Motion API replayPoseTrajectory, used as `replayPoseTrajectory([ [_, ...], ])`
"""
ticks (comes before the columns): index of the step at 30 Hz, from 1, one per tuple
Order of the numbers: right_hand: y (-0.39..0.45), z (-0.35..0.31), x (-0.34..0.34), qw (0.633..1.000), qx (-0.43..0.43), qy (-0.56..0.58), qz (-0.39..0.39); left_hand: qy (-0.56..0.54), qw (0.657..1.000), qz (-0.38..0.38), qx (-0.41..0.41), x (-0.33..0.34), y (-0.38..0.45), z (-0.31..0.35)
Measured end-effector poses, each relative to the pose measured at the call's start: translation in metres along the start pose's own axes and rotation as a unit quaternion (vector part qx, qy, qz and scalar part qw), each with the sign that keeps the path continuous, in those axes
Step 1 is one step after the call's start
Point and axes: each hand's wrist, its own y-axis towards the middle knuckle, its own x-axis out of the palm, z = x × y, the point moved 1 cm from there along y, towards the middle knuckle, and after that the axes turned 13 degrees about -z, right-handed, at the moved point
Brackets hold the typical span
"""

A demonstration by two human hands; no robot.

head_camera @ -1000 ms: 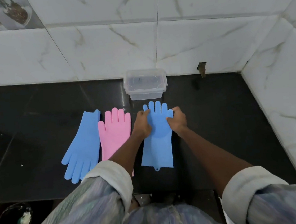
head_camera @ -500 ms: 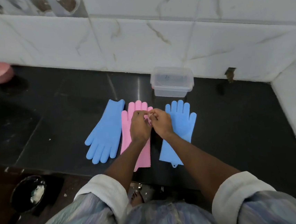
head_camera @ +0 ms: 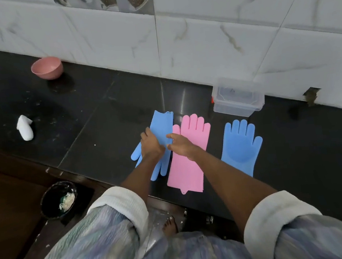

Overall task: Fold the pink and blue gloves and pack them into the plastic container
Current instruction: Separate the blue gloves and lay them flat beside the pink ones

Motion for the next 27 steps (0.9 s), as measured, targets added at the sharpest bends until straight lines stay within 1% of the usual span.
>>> replayPoseTrajectory([
  [2,0.001,0.002,0.002,1.000,-0.004,-0.005,0.004,-0.065,0.997,-0.002,-0.032,-0.004,0.005,0.001],
  [3,0.002,0.002,0.002,1.000,-0.009,0.000,0.007,-0.067,0.997,-0.006,-0.046,-0.005,0.007,0.001],
  [5,0.001,0.002,0.002,1.000,-0.019,0.016,0.003,-0.015,0.998,0.000,-0.055,-0.007,0.009,0.003],
  [6,0.000,0.002,0.001,1.000,-0.023,0.020,-0.003,0.028,0.998,0.031,-0.048,-0.008,0.009,0.005],
  [7,0.001,0.001,0.000,0.999,-0.029,0.035,-0.007,0.064,0.994,0.077,-0.038,-0.008,0.008,0.008],
  [8,0.000,0.002,-0.002,0.997,-0.037,0.071,0.000,0.082,0.988,0.129,-0.023,-0.006,0.005,0.014],
  [9,-0.001,0.003,-0.004,0.990,-0.044,0.132,0.021,0.082,0.981,0.176,-0.003,-0.004,0.000,0.021],
  [10,-0.005,0.004,-0.007,0.975,-0.045,0.211,0.053,0.069,0.975,0.210,0.021,-0.003,-0.004,0.030],
  [12,-0.016,0.006,-0.018,0.919,-0.042,0.379,0.102,0.035,0.959,0.263,0.096,-0.001,-0.012,0.048],
  [13,-0.020,0.010,-0.025,0.898,-0.037,0.426,0.104,0.013,0.951,0.269,0.154,-0.001,-0.015,0.056],
  [15,-0.030,0.020,-0.040,0.885,-0.020,0.459,0.077,-0.052,0.929,0.241,0.276,0.000,-0.023,0.071],
  [17,-0.045,0.032,-0.053,0.881,-0.003,0.471,0.038,-0.065,0.903,0.193,0.378,0.005,-0.028,0.085],
  [18,-0.050,0.039,-0.060,0.876,-0.011,0.482,0.029,-0.053,0.893,0.168,0.414,0.011,-0.030,0.091],
  [19,-0.056,0.044,-0.067,0.864,-0.029,0.501,0.028,-0.068,0.885,0.134,0.441,0.018,-0.033,0.096],
  [20,-0.064,0.049,-0.075,0.841,-0.057,0.538,0.026,-0.088,0.883,0.106,0.449,0.026,-0.035,0.100],
  [22,-0.078,0.060,-0.091,0.784,-0.120,0.608,0.017,-0.184,0.895,0.017,0.405,0.040,-0.040,0.105],
  [23,-0.085,0.067,-0.099,0.776,-0.146,0.612,0.028,-0.223,0.899,-0.034,0.375,0.047,-0.040,0.104],
  [24,-0.090,0.076,-0.107,0.781,-0.164,0.600,0.060,-0.238,0.899,-0.071,0.361,0.055,-0.041,0.102],
  [25,-0.095,0.085,-0.114,0.787,-0.174,0.583,0.107,-0.260,0.891,-0.115,0.355,0.063,-0.041,0.099],
  [27,-0.108,0.103,-0.122,0.777,-0.167,0.574,0.198,-0.296,0.875,-0.192,0.333,0.077,-0.042,0.095],
])
